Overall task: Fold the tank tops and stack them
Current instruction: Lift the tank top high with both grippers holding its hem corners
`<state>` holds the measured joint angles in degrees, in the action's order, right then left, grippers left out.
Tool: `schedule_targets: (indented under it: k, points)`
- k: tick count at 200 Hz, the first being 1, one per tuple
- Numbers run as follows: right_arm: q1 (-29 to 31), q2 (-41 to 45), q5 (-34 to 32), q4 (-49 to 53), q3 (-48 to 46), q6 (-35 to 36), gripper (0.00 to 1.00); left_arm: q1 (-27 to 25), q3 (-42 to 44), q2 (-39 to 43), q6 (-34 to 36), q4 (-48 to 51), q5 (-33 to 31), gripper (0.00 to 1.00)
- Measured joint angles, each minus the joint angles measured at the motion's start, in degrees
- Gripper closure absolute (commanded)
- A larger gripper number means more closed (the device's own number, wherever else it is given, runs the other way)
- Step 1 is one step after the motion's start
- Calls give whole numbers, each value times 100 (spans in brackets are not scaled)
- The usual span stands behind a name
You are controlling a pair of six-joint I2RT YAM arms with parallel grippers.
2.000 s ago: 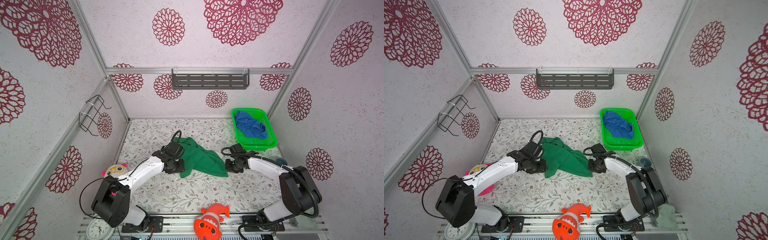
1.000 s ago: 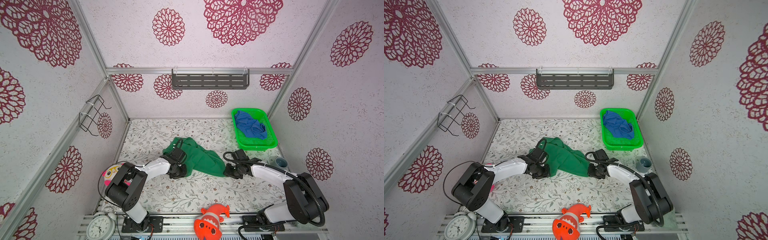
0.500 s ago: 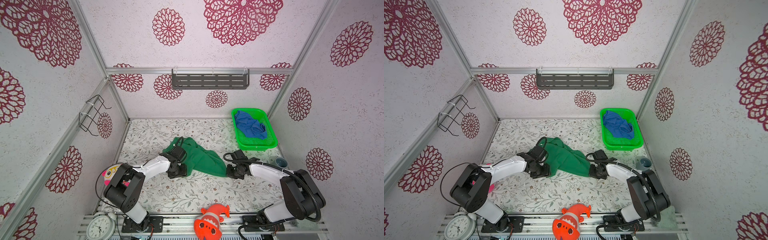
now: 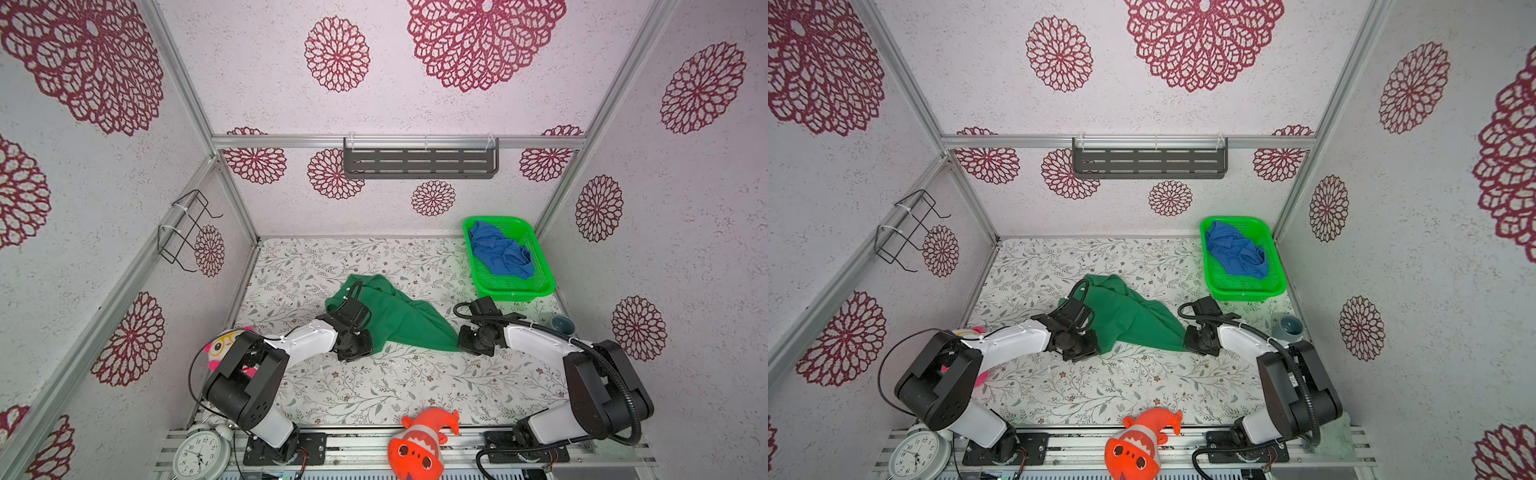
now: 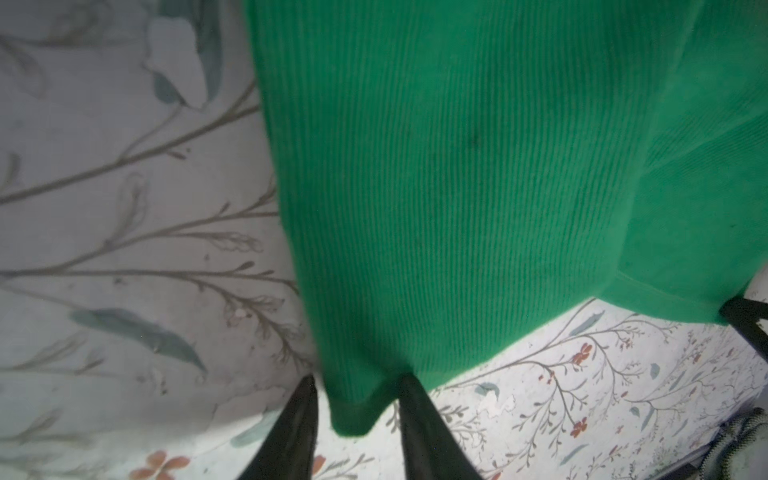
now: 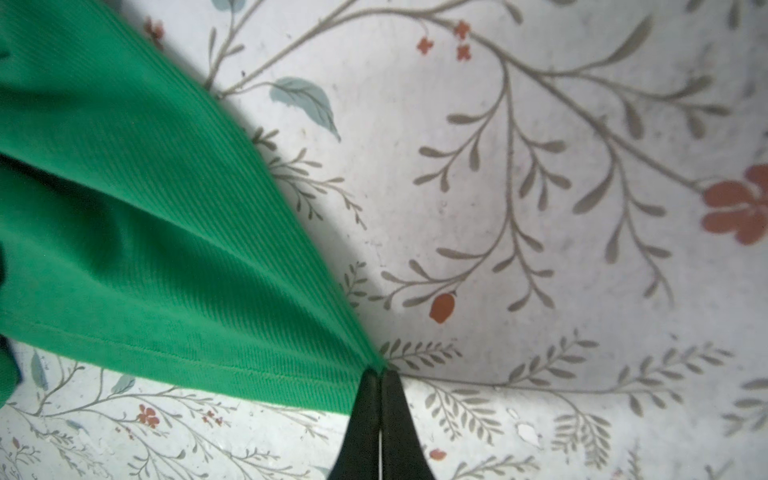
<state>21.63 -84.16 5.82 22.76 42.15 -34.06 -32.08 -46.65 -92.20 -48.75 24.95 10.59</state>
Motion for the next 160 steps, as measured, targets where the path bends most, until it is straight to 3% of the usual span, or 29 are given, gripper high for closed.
schedule_targets:
  k: [21, 45, 66, 124, 160]
  points:
    - [0, 11, 0, -7, 0, 13, 100, -24, -2, -57, -107, -157, 48, 100]
    - [0, 87, -2, 105, 114, 157, 100, -28, -94, -15, -66, -42, 28, 100]
    - [0, 133, -11, 256, 570, 348, 100, -22, -597, 177, 208, 636, -254, 100]
    - [-20, 308, -315, 503, 2605, 994, 100, 503, -3681, 994, 1799, 2553, -1611, 100]
    - [-48, 481, -494, 678, 3794, 1484, 100, 872, -5536, 1078, 2693, 3427, -2277, 100]
